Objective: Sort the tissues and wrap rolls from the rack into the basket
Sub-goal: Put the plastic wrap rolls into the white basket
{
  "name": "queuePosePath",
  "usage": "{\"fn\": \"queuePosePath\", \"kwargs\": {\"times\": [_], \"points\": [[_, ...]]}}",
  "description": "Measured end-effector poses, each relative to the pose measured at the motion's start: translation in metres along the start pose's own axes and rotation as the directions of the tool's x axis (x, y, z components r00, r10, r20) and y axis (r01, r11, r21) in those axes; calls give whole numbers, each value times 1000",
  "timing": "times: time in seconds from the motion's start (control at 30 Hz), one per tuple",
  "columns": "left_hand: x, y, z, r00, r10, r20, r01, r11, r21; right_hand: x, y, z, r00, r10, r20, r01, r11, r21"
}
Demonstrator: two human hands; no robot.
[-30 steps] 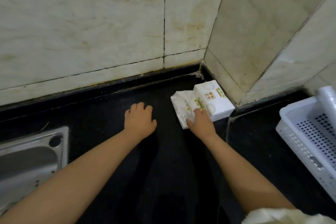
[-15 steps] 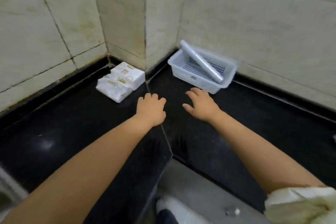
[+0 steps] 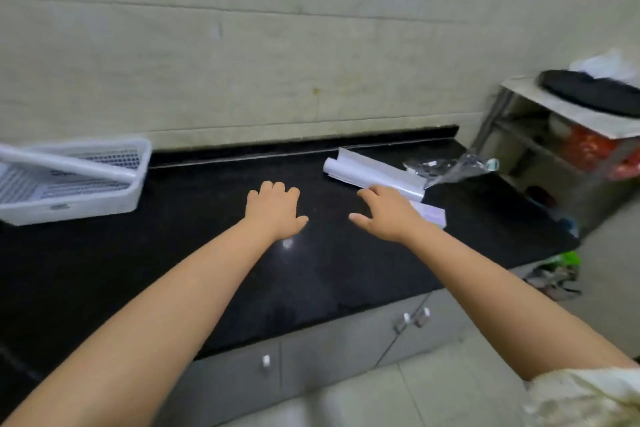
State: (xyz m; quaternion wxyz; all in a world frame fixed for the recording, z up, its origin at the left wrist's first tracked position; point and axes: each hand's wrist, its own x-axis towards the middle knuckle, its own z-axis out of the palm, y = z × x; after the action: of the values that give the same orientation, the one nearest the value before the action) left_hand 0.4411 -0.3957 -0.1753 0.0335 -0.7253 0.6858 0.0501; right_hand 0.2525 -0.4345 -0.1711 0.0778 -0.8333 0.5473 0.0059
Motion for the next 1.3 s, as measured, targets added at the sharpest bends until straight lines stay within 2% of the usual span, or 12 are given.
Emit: {"fn": "queuePosePath", "kwargs": {"times": [0.13,0.27,0.5,0.67,0.83,1.1,1.23,1.3], "points": [[59,79,9,999,53,14,-52,997,-61,6,103,-2,995,85,50,-86,996,21],[106,132,34,997,38,74,-31,995,-99,24,192,6,989,116,93,-121,991,54],[156,159,68,979,-44,198,61,995,-81,75,268,38,969,161,189,-189,971,146],[207,145,83,959,-118,257,142,987,-77,137,281,56,976,141,163,-175,960,217],[261,130,89,948,-128,290,166,980,-111,207,280,58,990,84,117,-108,970,219],[303,119,106,945,-160,286,230,946,-230,290,233,82,965,-43,260,21,996,87],[299,112,115,935,-216,282,293,917,-271,305,204,105,973,-86,214,98,994,-44],[292,108,120,922,-258,288,341,895,-288,305,194,118,971,-155,185,177,978,-112]]}}
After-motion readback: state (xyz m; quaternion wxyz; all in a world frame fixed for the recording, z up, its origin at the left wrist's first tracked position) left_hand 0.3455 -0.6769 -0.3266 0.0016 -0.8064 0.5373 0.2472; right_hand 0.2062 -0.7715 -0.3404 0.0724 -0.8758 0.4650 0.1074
